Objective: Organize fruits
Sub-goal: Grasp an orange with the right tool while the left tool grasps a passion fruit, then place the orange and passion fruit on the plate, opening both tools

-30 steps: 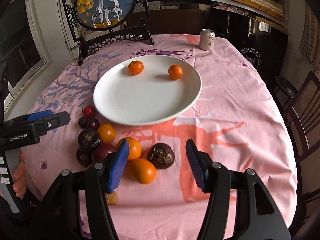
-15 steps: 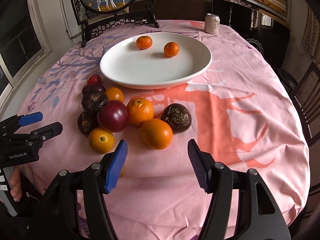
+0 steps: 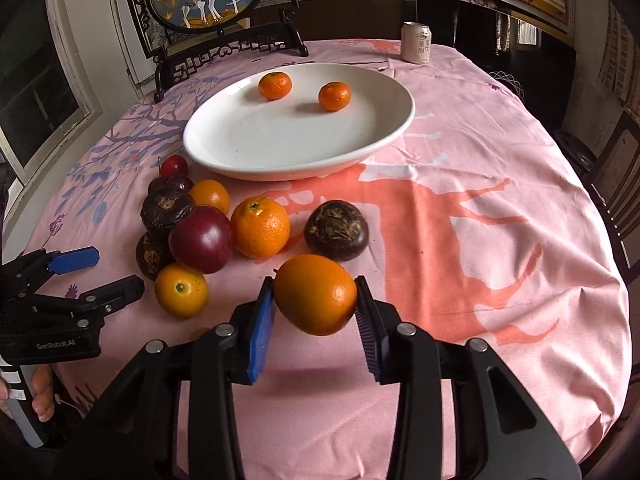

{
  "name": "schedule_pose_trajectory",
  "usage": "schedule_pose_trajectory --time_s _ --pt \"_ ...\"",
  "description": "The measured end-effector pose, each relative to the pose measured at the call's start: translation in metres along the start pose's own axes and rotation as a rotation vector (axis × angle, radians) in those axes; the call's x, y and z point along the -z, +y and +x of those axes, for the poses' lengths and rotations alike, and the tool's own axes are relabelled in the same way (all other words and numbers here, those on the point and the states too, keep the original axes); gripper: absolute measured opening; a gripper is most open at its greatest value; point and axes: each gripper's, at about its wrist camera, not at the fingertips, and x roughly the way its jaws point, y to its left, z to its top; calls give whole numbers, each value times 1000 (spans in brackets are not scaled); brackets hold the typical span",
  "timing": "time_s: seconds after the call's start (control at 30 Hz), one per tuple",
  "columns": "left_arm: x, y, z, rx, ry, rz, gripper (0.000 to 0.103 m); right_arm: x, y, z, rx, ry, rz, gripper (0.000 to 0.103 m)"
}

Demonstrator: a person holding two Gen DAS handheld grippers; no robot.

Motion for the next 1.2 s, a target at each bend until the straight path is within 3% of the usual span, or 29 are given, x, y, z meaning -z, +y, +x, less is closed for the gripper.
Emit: schedule_pose_trajectory --time_s 0.17,0.27,0.3,0.33,0.4,0.5,0.93,1.2 --pt "-8 -20 12 -7 -2 39 86 8 -19 -8 -15 4 56 40" --pt "-17 -25 14 43 -9 24 77 10 -22 -10 -23 -2 65 40" --pt "-19 -26 13 53 -14 19 65 10 -22 -11 -25 -3 67 40" --pt "-20 -28 14 59 -12 24 44 10 -23 -12 -27 -5 68 40" --pt "-20 -31 13 54 -14 38 29 10 -24 -15 -29 -11 71 40" --pt "-15 -28 7 109 -5 19 29 9 -24 -19 -29 -23 75 40" --pt "-17 -14 -35 132 -83 7 29 3 -13 -23 -38 -39 54 40" --pt "-45 -15 -34 147 -85 32 29 -13 -6 -17 -48 -33 23 40"
